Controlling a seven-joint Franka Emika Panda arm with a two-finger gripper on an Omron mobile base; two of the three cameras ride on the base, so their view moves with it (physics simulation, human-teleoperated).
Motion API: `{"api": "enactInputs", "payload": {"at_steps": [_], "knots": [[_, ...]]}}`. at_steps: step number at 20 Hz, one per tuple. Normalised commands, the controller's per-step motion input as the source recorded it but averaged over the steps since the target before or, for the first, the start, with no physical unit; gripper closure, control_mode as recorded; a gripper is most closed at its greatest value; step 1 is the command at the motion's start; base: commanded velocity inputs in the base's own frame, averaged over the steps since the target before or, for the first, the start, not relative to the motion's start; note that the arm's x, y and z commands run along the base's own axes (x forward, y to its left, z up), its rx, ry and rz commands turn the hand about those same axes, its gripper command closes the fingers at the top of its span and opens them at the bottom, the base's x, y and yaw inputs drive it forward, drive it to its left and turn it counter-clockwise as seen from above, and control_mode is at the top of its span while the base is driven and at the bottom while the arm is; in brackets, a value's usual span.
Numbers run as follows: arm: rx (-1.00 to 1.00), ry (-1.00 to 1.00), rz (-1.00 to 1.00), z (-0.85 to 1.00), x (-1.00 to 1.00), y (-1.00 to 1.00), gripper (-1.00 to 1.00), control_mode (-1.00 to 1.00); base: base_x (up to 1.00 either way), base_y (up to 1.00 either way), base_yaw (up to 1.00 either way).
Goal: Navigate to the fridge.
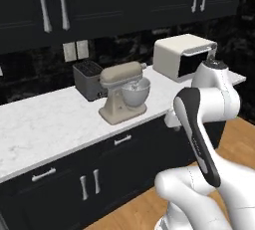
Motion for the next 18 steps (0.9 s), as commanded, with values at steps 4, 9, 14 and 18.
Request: {"api": "enactInputs", "payload": {"at_steps": [4,9,14,18], "knots": [[0.0,0.0,0.0,0.0,0.0,0.0,-1.0,1.0,-0.59,1.0,0.37],[0.0,0.0,0.0,0.0,0.0,0.0,-1.0,1.0,-0.37,1.0,0.33],[0.0,0.0,0.0,0.0,0.0,0.0,-1.0,1.0,-0.28,1.0,0.32],[0.0,0.0,0.0,0.0,0.0,0.0,-1.0,1.0,-0.32,1.0,0.32]]}}
